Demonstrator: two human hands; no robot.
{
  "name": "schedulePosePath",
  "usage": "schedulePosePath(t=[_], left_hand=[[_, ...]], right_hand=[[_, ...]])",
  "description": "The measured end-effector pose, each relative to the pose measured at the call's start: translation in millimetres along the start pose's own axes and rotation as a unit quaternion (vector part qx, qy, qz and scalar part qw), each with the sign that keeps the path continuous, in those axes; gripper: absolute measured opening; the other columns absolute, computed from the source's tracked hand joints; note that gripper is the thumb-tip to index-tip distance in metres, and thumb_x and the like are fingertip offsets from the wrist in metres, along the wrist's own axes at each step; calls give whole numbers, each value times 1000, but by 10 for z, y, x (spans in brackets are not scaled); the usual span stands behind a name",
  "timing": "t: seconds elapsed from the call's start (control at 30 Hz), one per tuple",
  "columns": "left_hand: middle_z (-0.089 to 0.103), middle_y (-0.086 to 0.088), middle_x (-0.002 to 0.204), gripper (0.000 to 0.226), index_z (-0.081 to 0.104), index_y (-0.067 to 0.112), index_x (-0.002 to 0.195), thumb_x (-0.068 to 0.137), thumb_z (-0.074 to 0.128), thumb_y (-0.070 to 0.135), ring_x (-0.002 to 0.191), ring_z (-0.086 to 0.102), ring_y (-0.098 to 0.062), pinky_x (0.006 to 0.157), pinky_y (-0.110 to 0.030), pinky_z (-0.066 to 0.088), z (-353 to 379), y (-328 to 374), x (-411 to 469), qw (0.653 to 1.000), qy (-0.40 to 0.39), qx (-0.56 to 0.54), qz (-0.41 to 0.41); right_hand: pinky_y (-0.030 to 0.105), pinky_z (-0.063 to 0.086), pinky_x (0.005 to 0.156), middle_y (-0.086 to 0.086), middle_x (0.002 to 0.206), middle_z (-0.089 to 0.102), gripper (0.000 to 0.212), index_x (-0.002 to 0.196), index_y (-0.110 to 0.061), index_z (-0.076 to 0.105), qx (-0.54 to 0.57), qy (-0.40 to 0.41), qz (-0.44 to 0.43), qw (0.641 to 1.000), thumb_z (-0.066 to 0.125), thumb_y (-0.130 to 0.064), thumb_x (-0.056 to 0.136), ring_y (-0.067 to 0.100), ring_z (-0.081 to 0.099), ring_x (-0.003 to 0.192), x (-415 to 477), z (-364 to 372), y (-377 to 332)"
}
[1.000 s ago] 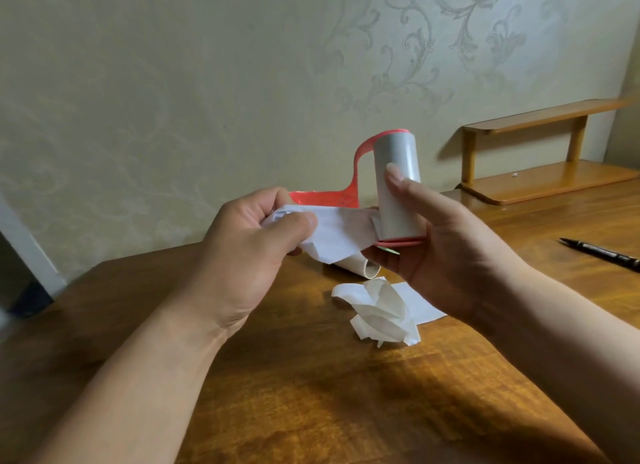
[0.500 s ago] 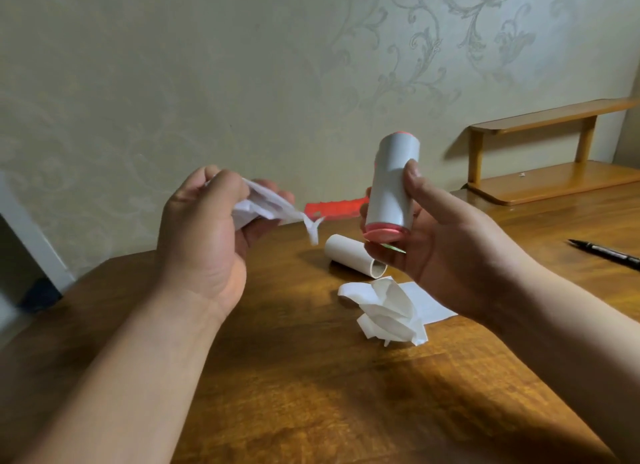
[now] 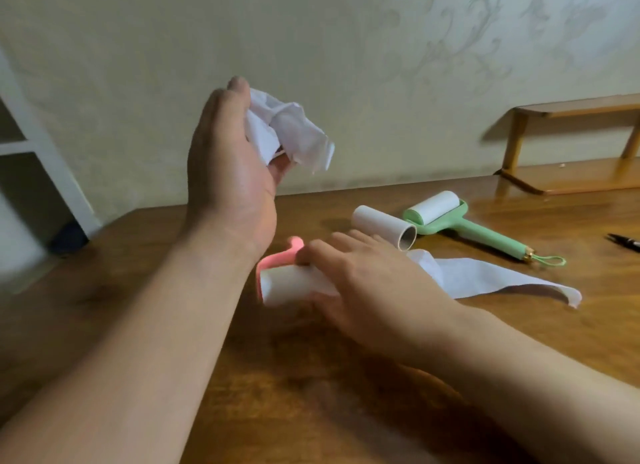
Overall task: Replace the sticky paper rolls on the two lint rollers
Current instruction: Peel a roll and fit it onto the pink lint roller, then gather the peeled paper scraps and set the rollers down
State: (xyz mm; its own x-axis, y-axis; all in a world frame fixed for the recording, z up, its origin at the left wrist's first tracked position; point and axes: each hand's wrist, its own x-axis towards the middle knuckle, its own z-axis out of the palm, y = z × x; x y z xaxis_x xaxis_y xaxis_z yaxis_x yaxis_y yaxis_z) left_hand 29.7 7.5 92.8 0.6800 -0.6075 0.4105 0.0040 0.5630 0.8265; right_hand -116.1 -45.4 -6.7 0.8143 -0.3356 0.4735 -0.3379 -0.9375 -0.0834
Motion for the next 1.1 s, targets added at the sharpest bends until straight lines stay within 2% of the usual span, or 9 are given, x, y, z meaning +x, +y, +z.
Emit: schedulePosePath(t=[0.2, 0.37, 0.47, 0.6, 0.7, 0.8, 0.9, 1.03, 1.1], left_hand=[[77, -2, 97, 38, 60, 18, 78, 115, 54, 16, 110, 81, -24, 106, -50, 62, 65, -197, -114, 994, -82, 41, -51], [83, 1, 93, 44, 65, 20, 70, 113, 59, 15, 94, 82, -9, 111, -56, 59, 32, -322, -119, 987, -111, 93, -75], [80, -1, 85, 41, 65, 17, 73, 114, 60, 18, 78, 78, -10, 107, -55, 61, 14, -360, -99, 984, -110, 119, -71], [67, -27, 94, 34, 69, 19, 78, 109, 64, 30, 100, 68, -37, 116, -69, 51, 13, -409, -122, 973, -153, 166, -55], [70, -37, 105, 34, 70, -2, 102, 117, 57, 27, 105, 71, -33, 113, -57, 58, 71, -486, -226, 960, -228, 142, -80], [77, -27, 104, 45, 71, -11, 110, 121, 46, 26, 96, 74, -23, 97, -26, 58, 107, -577, -322, 934, -271, 223, -63], [73, 2, 89, 29, 75, 19, 103, 117, 52, 30, 70, 60, -10, 68, -27, 49, 101, -635, -384, 852, -289, 437, 18], [66, 27, 111, 27, 61, 50, 114, 97, 57, 70, 102, 64, -7, 91, -44, 55, 95, -673, -468, 760, -327, 561, 29], [62, 30, 118, 40, 57, 57, 120, 89, 53, 80, 111, 50, -7, 108, -30, 41, 87, -708, -528, 693, -380, 611, 44]], right_hand=[[37, 49, 104, -8, 141, 58, 51, 152, -36, 56, 27, -28, 7, 999, 63, -50, 103, 16, 48, 124, -7, 165, 76], [35, 39, 115, -12, 148, 58, 78, 164, -35, 33, 43, -2, 19, 999, 69, -54, 97, 11, 48, 134, -21, 91, 80], [35, 53, 96, -11, 121, 70, 38, 134, -29, 66, 118, 129, 30, 984, 72, -39, 98, 10, 62, 112, -54, -80, 148], [30, 56, 72, -12, 106, 66, 28, 123, -32, 58, 218, 313, 141, 914, 71, -44, 101, 6, 67, 90, -116, -363, 359], [29, 61, 75, -10, 117, 70, 42, 134, -40, 58, 262, 197, 186, 926, 69, -61, 99, 4, 73, 93, -149, -553, 563], [36, 63, 64, -6, 81, 79, 19, 98, -30, 76, 238, 123, 170, 948, 71, -47, 103, 11, 72, 67, -148, -607, 739], [14, 40, 47, -19, 65, 69, 24, 78, -29, 72, 158, 83, 159, 971, 77, -41, 98, 0, 54, 51, -196, -706, 966], [23, 55, 73, -23, 92, 76, 8, 96, -43, 77, 41, -175, 205, 962, 77, -51, 95, -1, 69, 85, -243, -700, 998], [37, 60, 94, -16, 124, 74, 32, 129, -43, 71, 12, -253, 193, 948, 72, -51, 98, 11, 70, 106, -242, -586, 930]])
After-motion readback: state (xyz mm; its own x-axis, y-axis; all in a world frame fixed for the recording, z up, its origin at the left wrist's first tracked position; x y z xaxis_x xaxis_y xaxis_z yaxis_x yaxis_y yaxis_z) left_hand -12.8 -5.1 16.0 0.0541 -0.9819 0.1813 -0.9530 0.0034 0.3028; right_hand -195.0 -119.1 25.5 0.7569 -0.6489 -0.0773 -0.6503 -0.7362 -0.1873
